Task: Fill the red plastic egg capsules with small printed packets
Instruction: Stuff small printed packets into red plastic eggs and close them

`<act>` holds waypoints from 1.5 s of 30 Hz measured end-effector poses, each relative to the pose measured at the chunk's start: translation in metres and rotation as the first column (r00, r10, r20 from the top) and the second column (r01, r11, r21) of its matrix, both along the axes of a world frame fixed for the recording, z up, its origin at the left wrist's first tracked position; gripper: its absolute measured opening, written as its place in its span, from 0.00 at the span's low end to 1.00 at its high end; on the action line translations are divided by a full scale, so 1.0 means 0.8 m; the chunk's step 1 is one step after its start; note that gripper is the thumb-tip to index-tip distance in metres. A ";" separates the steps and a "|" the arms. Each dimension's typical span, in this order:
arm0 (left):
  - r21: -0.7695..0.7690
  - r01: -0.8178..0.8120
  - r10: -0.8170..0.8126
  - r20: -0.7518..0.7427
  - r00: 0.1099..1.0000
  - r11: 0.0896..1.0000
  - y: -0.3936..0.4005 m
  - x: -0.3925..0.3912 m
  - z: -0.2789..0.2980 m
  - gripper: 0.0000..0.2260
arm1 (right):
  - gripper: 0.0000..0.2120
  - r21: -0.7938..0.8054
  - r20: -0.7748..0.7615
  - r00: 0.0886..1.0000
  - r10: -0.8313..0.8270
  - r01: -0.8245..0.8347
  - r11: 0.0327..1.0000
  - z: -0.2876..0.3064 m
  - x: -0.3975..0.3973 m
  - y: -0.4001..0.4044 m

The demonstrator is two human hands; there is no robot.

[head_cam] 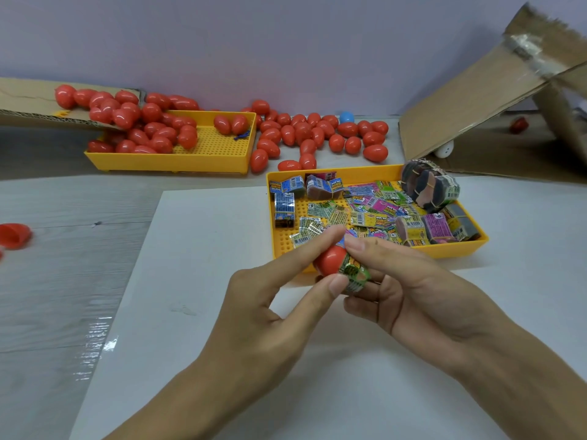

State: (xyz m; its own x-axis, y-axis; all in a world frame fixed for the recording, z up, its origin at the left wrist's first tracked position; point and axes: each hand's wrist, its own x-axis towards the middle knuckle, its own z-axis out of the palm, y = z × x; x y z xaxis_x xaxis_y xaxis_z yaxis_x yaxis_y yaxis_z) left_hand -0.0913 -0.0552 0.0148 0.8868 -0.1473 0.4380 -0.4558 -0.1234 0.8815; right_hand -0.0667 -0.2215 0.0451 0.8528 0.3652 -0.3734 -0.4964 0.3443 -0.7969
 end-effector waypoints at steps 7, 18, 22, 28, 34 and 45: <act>-0.003 -0.081 0.081 0.064 0.995 0.997 0.001 0.001 -0.004 0.19 | 0.15 -0.036 0.007 0.994 0.108 -0.108 0.994 0.006 -0.002 -0.002; -0.018 -0.060 0.061 0.054 0.997 0.998 0.002 0.002 -0.004 0.21 | 0.16 -0.030 -0.017 0.994 0.109 -0.109 0.994 0.008 -0.001 -0.005; -0.035 -0.057 0.058 0.036 0.998 0.998 0.001 0.002 -0.005 0.20 | 0.16 -0.014 -0.029 0.994 0.102 -0.102 0.995 0.007 -0.001 -0.004; -0.030 -0.056 0.056 0.012 0.998 0.998 0.001 0.003 -0.005 0.20 | 0.17 -0.009 -0.023 0.995 0.093 -0.093 0.996 0.007 -0.001 -0.004; -0.009 -0.028 0.028 -0.032 0.999 1.000 0.004 0.004 -0.004 0.19 | 0.18 -0.034 -0.019 0.996 0.090 -0.091 0.995 0.006 0.000 -0.004; -0.003 0.015 -0.015 -0.064 0.998 1.000 0.006 0.006 0.002 0.19 | 0.15 -0.108 0.178 0.983 0.052 -0.033 0.994 0.005 -0.001 -0.005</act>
